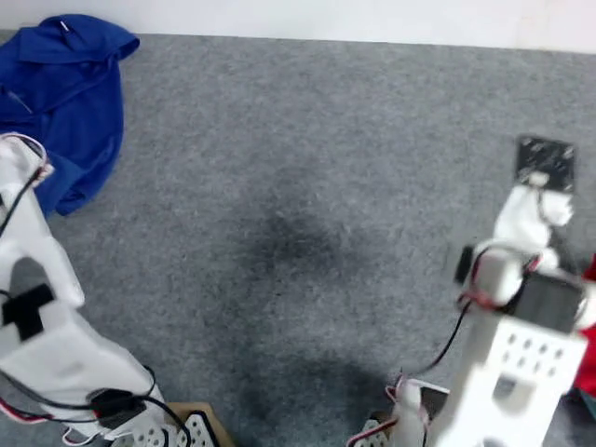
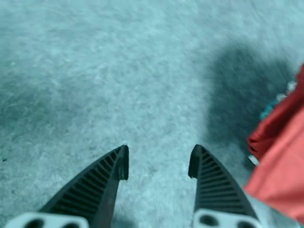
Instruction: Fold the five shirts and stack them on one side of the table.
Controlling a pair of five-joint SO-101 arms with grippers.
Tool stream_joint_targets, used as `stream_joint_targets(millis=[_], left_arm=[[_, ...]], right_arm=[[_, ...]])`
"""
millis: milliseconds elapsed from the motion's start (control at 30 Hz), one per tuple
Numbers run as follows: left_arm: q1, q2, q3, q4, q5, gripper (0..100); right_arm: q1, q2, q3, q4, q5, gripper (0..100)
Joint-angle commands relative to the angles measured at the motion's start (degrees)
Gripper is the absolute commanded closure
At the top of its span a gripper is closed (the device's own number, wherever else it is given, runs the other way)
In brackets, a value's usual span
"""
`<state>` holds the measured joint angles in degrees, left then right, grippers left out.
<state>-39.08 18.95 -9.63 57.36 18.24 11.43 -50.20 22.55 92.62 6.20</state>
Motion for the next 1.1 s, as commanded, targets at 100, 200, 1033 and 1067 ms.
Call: stream_joint_targets(millis=[100, 200, 1033, 1067], left_arm=[[-1.3, 15.3, -26.9, 7.9, -0.7, 87], [-2.1, 22.9, -38.0, 11.4, -0.7, 87], [0.5, 48.8, -69.3, 15.0, -0.4, 94], [0.7, 48.7, -69.3, 15.0, -0.4, 98]], right_arm=[[-2.2, -4.8, 10.7, -8.6, -0.9, 78.6], [-2.2, -2.9, 11.9, -10.1, -0.9, 78.6], [-2.3, 2.7, 12.2, -11.7, -0.8, 78.6], [-2.3, 2.7, 12.2, -11.8, -0.8, 78.6]])
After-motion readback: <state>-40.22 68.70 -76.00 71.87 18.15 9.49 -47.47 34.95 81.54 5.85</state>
